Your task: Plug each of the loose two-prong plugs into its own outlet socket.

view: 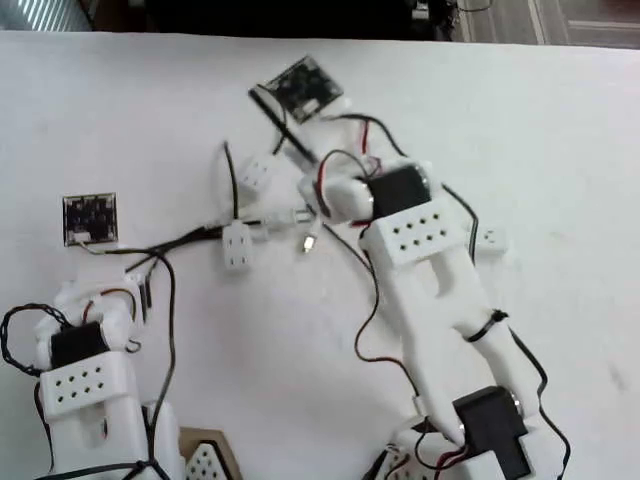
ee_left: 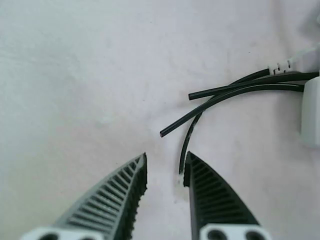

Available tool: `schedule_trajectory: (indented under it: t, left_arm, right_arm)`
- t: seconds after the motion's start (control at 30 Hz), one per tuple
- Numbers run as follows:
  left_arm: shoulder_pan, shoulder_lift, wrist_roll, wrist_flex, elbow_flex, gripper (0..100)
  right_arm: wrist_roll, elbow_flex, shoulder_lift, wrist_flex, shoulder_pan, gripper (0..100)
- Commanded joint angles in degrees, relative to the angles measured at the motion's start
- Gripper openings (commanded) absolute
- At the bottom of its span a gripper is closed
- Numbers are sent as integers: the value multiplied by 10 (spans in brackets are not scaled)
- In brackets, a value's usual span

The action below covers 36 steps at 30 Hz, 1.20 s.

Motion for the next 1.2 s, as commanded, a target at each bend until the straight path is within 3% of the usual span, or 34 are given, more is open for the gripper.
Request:
schedule_trajectory:
  t: [0.0,0.33,0.73,1.0,1.17]
  left_arm:
    - [1,-12,4,-11,-3,139]
    - [1,-12,4,-11,-3,139]
    - [17,-14,4,-11,5,139]
    - [16,-14,4,-11,5,139]
    - [16,-14,4,-11,5,139]
  right_arm:
    - [-19,-84,-23,5,28,19]
    - [38,-165,141,-82,120,19]
    - [326,-405,430,-206,137,19]
    - [338,-544,569,-205,167,32]
    - [337,-607,619,-170,178,190]
